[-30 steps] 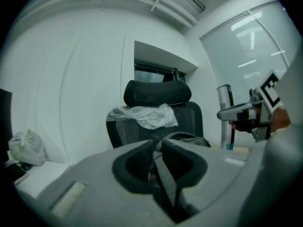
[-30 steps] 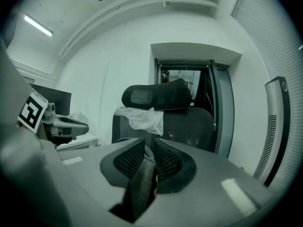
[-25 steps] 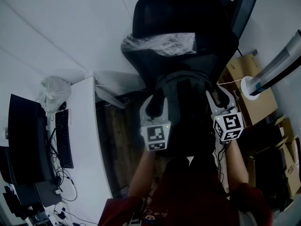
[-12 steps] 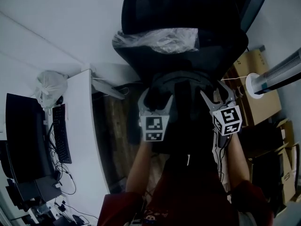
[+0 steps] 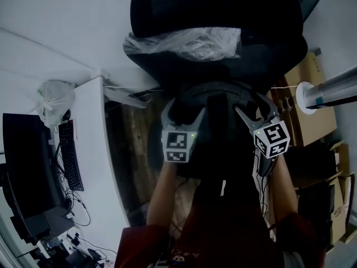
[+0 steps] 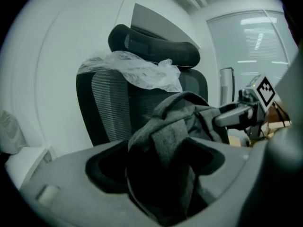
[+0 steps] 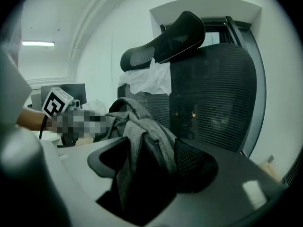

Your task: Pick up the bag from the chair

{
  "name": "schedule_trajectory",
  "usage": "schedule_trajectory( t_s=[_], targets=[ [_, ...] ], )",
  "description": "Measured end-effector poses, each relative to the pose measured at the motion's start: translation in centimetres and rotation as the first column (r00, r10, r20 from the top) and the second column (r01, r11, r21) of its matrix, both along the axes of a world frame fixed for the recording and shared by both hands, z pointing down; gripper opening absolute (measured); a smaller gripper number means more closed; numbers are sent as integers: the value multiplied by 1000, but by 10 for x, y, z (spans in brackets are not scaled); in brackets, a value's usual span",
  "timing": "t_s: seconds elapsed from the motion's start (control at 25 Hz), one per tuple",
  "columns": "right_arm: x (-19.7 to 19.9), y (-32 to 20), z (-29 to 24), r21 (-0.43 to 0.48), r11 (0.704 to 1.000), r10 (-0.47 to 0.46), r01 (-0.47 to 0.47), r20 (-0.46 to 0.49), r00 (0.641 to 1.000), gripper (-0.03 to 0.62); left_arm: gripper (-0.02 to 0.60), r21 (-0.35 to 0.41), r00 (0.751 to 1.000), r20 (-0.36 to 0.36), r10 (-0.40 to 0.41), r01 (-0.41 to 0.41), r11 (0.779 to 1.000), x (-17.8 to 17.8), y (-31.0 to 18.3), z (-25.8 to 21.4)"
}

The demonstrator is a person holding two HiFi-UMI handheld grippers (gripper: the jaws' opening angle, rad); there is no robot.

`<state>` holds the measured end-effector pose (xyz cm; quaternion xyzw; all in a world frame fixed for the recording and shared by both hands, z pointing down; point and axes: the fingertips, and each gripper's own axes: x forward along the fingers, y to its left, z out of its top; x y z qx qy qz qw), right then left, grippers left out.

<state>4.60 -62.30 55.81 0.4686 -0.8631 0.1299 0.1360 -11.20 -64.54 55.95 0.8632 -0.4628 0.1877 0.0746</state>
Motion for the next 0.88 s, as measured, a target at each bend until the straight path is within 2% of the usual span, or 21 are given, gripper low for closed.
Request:
schedule_trajectory(
  t_s=[0.16, 0.28, 0.44, 0.88],
  targets=[
    [-1, -8, 5, 11, 1000, 0, 1, -38, 999, 284, 328, 17, 1000, 16, -22, 22, 1000, 5, -6, 5],
    [-3, -10, 8, 13, 1000, -11, 12, -76, 997, 239, 291, 29, 998, 42, -44, 43, 999, 5, -5, 8],
    [-2, -8, 10, 1, 1000, -7, 7, -87, 996, 212, 239, 9, 998, 52, -45, 44, 999, 4, -2, 7],
    [-4, 18, 5, 6, 1000, 27, -26, -105, 994, 170, 196, -11, 997, 38, -63, 64, 998, 1, 24, 1]
  ],
)
